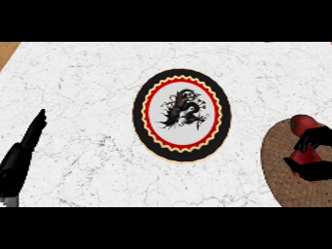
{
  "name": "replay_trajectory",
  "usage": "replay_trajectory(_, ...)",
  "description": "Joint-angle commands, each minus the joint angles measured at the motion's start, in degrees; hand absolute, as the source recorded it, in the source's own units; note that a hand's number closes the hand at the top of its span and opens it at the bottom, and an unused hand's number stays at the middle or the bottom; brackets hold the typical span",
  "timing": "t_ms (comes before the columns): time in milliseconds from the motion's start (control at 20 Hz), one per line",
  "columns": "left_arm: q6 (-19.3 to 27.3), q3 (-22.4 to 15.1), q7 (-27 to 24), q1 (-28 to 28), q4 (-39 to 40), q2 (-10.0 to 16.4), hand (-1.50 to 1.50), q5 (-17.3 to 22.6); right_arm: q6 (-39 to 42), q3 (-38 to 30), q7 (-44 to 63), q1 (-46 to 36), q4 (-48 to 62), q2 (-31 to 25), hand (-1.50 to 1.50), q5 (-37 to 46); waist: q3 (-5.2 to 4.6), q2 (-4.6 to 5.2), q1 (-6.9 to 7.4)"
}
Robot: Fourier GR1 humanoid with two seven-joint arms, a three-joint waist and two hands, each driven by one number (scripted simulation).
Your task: Pick the pear from the placemat and place it in the plate
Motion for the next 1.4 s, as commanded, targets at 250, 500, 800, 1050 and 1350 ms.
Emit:
replay_trajectory(250,-1.31,-3.17,0.23,-4.53,-0.38,-0.82,0.00,-1.23,1.10,7.69,-17.76,-18.70,9.75,-13.18,1.50,14.28,0.59,1.96,5.43)
replay_trajectory(500,-1.02,-1.98,0.98,-5.67,0.99,-0.75,0.00,-0.79,-5.53,4.59,-26.84,-29.61,20.66,-12.12,1.50,14.70,0.45,1.62,4.20)
replay_trajectory(800,0.69,-2.15,2.29,-3.25,-0.02,-1.95,0.00,-1.65,-11.10,0.94,-42.94,-37.85,28.51,-11.45,1.50,11.98,0.33,0.49,1.29)
replay_trajectory(1050,-1.52,0.74,0.70,-2.30,1.03,1.03,0.00,0.03,-7.75,0.53,-54.82,-44.86,36.31,-7.53,1.50,7.96,0.19,0.25,0.37)
replay_trajectory(1350,-0.18,1.13,1.91,1.24,-1.31,-0.10,0.00,-0.82,-0.20,3.72,-54.20,-51.73,36.95,-2.49,1.50,7.96,0.04,-0.79,-2.66)
